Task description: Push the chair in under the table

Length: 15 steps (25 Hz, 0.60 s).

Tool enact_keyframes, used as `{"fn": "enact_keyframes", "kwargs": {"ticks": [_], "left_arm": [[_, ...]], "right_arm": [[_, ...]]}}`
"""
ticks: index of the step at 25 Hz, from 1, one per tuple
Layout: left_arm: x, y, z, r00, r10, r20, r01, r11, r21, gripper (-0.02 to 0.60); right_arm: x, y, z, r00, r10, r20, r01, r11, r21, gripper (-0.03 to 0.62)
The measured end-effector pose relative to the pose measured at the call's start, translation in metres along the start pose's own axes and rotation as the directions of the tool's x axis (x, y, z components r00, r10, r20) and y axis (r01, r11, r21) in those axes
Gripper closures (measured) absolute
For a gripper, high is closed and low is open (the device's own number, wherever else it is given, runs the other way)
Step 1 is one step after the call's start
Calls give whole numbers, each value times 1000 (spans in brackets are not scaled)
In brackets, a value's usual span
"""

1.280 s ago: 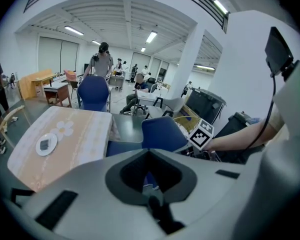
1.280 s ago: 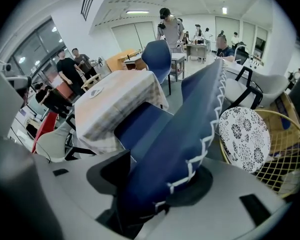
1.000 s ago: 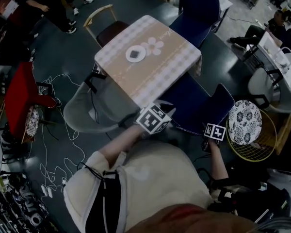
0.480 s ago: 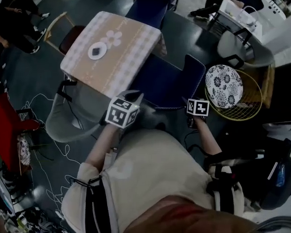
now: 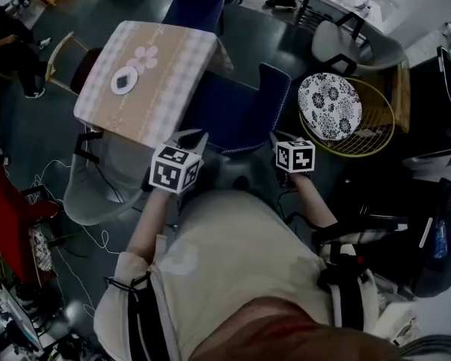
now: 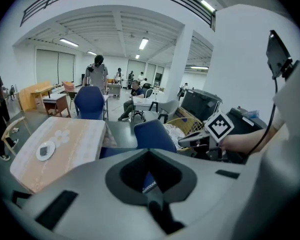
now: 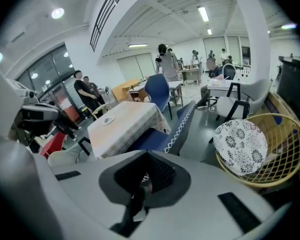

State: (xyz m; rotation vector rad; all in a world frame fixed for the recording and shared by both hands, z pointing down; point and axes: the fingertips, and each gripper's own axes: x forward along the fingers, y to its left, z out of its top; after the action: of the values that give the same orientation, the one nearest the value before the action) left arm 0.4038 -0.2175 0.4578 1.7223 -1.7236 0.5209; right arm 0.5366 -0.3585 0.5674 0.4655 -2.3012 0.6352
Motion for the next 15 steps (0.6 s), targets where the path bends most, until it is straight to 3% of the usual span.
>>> {"fn": "enact_keyframes", "kwargs": {"ticks": [6, 10, 15], "left_arm": [[-9, 5, -3, 999, 44, 13, -44, 999, -29, 574], [-25, 20, -10, 994, 107, 19, -104, 988, -114, 572], [-34, 10, -18, 991, 136, 3, -134, 983, -127, 574]], "right_arm": [[2, 34, 5, 982, 184, 33, -187, 975, 118, 582], [21, 64, 18, 932, 361, 18, -356, 910, 212, 582], [12, 84, 21, 880, 474, 28, -464, 846, 264, 582]]}}
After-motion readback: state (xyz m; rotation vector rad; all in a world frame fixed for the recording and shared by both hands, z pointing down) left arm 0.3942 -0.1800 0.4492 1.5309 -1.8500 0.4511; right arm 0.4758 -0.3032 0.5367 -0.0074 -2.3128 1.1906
